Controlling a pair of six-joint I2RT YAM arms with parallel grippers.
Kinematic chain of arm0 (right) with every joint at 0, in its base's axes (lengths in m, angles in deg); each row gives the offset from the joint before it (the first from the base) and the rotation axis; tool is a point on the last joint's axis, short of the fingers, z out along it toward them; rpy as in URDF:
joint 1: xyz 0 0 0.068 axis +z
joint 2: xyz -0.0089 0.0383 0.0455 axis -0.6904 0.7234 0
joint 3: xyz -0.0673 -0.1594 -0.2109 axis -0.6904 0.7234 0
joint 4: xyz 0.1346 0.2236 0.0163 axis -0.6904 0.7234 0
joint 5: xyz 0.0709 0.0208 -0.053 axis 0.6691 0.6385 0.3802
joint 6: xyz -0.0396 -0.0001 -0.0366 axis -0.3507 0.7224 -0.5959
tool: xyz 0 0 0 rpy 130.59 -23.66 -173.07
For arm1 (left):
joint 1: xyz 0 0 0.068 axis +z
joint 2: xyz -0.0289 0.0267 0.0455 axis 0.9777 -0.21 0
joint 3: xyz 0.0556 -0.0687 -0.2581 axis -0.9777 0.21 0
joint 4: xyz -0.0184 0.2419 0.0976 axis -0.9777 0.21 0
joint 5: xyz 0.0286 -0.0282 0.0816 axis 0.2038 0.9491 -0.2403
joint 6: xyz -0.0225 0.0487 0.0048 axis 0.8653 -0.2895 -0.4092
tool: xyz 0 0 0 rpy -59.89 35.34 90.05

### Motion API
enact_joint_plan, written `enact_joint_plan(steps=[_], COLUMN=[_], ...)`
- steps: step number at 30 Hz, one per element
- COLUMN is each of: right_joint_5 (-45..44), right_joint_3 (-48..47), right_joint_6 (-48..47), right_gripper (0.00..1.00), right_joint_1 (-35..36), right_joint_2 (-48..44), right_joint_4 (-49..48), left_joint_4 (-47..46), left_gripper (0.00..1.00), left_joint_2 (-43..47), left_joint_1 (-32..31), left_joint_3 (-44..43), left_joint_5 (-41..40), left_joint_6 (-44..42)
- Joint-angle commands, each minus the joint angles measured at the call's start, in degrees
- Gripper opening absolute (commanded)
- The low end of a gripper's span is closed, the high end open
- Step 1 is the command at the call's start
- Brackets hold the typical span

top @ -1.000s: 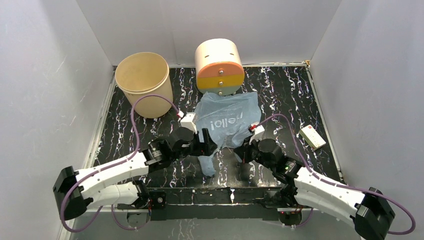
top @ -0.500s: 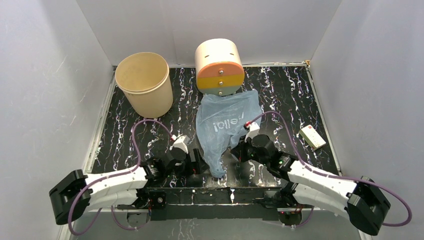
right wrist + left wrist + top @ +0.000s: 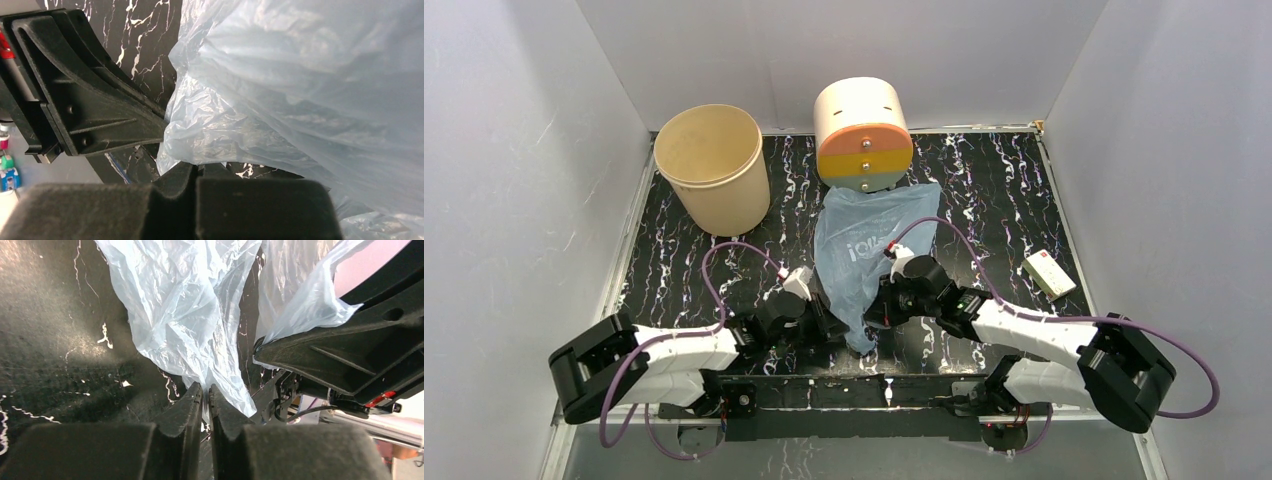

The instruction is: Put the trash bags into the trash bin

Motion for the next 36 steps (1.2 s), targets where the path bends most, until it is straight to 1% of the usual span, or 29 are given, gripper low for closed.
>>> enact_joint_plan(steps=[1, 2, 4, 5, 6, 7, 8, 10, 11, 12, 14, 17, 19, 22, 25, 26, 29, 33, 34, 36], right_joint_5=[3.9, 4.9, 8.0, 10.0, 10.6, 10.3, 9.7, 9.8, 9.7, 9.1, 7.9, 9.7, 10.3, 12.8, 10.7, 10.3, 10.7, 15.2, 16.5, 18.7], right_joint_3=[-3.3, -3.1, -3.2, -3.2, -3.1, -3.1, -2.9, -2.5, -2.3, -2.1, -1.8, -0.8, -0.9, -1.5, -3.3, -2.9, -1.0, 0.2, -0.2, -2.1], right_joint_6=[1.3, 1.3, 1.6, 2.0, 3.1, 4.7, 6.4, 9.5, 11.0, 12.4, 15.5, 19.9, 22.2, 22.7, 22.7, 22.8, 25.3, 29.9, 30.7, 32.2], right_gripper=[0.06, 0.07, 0.10, 0.14, 0.19, 0.32, 0.40, 0.46, 0.54, 0.56, 0.57, 0.61, 0.61, 0.61, 0.61, 0.61, 0.60, 0.57, 0.53, 0.43], right_joint_1=[0.2, 0.2, 0.2, 0.1, 0.1, 0.1, 0.1, -0.1, -0.1, -0.1, -0.4, -1.6, -2.7, -3.9, -4.1, -4.1, -4.4, -5.0, -5.3, -5.8], right_joint_2=[0.4, 0.6, 0.9, 1.0, 1.1, 1.2, 1.4, 1.6, 1.8, 1.8, 2.3, 3.3, 4.1, 5.8, 6.9, 6.8, 6.5, 8.1, 9.0, 10.7], right_joint_4=[-1.4, -1.9, -3.5, -5.2, -5.9, -6.9, -8.1, -11.6, -13.5, -15.3, -17.9, -22.8, -21.6, -20.0, -14.0, -13.9, -17.9, -28.4, -29.2, -27.2], left_joint_4=[3.5, 5.3, 7.4, 8.0, 8.4, 8.5, 8.3, 7.0, 6.5, 6.2, 5.9, 8.1, 8.7, 8.5, 9.1, 9.0, 8.5, 5.9, 5.4, 4.9], left_gripper=[0.04, 0.00, 0.00, 0.00, 0.00, 0.00, 0.00, 0.00, 0.00, 0.00, 0.00, 0.00, 0.00, 0.00, 0.00, 0.00, 0.00, 0.00, 0.00, 0.00], left_joint_2=[4.9, 6.4, 9.4, 10.5, 11.3, 12.1, 12.6, 13.3, 13.4, 13.5, 13.6, 13.8, 14.6, 16.2, 17.1, 17.3, 17.6, 15.2, 14.8, 14.2], left_joint_1=[-0.1, -0.1, 0.2, 0.4, 0.5, 0.7, 0.9, 1.2, 1.4, 1.5, 1.7, 1.8, 1.8, 1.8, 1.8, 1.8, 1.8, 1.8, 1.8, 1.9], left_joint_3=[-2.1, -2.5, -3.0, -3.1, -3.2, -3.3, -3.3, -3.1, -3.4, -3.5, -4.1, -5.4, -5.4, -4.9, -4.9, -4.8, -4.8, -4.6, -4.8, -5.3], left_joint_5=[-4.0, -4.5, -4.8, -4.6, -4.6, -4.3, -4.0, -3.3, -3.1, -2.8, -2.3, -2.6, -2.8, -3.1, -3.6, -3.6, -2.9, -1.1, -0.9, -0.6], left_joint_6=[-2.3, -3.1, -4.5, -4.9, -5.2, -5.2, -5.1, -5.3, -5.4, -5.5, -6.1, -6.8, -6.9, -7.0, -7.7, -7.8, -8.1, -7.9, -8.1, -8.5])
